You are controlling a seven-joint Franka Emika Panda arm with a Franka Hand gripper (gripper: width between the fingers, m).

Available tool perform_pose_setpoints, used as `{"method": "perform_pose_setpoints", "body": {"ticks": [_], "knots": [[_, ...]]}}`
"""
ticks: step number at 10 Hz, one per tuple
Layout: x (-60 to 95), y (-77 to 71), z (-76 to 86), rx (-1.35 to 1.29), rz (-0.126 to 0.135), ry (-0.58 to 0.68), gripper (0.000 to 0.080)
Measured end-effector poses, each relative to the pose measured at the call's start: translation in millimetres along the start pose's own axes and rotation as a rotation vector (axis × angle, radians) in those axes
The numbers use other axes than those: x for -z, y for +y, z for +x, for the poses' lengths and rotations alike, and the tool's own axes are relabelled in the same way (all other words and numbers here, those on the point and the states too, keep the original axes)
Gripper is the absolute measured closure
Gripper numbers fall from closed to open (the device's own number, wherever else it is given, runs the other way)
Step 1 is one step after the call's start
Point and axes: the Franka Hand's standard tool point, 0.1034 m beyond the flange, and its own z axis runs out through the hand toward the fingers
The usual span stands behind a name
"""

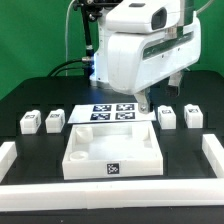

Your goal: Assemble one leg

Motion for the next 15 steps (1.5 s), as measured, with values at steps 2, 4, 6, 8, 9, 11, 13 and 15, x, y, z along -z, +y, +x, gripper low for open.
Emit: {"method": "perform_pose_setpoints", "body": {"ticks": [2,4,6,8,9,11,13,15], "knots": [[-0.7,-0.1,-0.2,0.0,0.001,-0.001,0.015],[-0.7,-0.1,-0.2,0.0,0.001,-0.001,0.015],[-0.8,-0.2,-0.2,0.0,0.001,-0.001,0.015],[-0.9,-0.2,-0.2,0.0,0.001,-0.001,0.015],[-0.9,-0.2,-0.2,0.0,0.001,-0.001,0.015],[-1.0,-0.2,-0.3,0.0,0.002,-0.001,0.015],[-1.3,-0.2,-0.4,0.03,0.002,-0.001,0.015],[-3.4,-8.6,-9.4,0.156,-0.002,-0.001,0.015]]}}
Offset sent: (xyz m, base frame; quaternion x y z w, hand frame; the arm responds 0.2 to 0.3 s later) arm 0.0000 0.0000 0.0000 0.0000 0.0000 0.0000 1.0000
